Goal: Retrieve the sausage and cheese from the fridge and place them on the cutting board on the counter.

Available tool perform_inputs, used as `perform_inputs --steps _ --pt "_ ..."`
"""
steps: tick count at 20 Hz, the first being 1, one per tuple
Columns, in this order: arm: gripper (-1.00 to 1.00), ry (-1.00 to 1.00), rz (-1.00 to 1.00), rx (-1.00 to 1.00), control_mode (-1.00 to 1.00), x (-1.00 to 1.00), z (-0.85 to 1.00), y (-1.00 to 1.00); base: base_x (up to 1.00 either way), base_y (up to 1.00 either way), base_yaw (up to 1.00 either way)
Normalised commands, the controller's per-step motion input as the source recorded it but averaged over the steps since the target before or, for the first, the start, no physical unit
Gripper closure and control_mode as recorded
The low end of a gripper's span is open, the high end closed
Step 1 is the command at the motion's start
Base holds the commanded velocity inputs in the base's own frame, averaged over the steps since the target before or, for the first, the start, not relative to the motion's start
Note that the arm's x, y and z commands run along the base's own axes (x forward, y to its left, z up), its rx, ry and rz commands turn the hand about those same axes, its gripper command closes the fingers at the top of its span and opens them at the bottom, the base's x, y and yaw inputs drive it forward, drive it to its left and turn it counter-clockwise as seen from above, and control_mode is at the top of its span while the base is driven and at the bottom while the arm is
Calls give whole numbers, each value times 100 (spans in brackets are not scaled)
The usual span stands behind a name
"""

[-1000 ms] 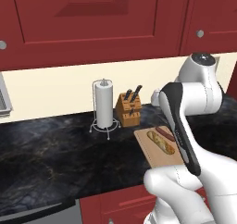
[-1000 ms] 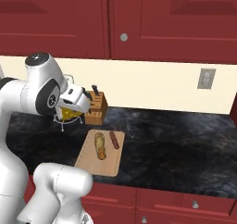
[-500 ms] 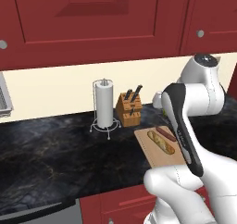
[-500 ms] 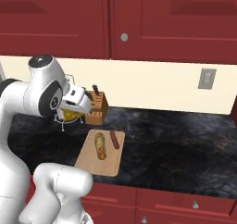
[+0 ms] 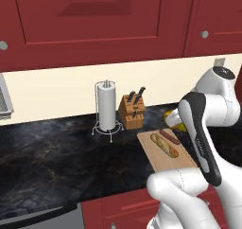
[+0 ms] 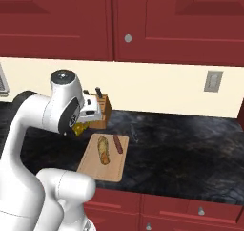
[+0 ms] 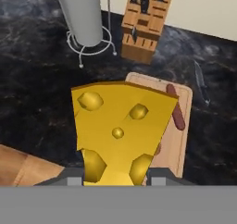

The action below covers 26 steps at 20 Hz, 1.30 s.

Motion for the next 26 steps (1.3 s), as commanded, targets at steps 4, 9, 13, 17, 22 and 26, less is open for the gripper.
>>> perform_inputs --steps 4,9,13,17,22,26 --pt "100 -4 36 -20 -100 3 -62 7 0 0 0" --pt "100 0 32 -21 -100 6 -60 6 0 0 0" --pt "100 -13 30 0 -100 -7 -48 0 0 0 0" --pt "100 -6 23 7 -100 0 -36 0 0 0 0" --pt "100 10 1 2 -100 0 -33 4 0 0 0" --pt "100 10 -17 0 -100 0 -46 3 0 0 0"
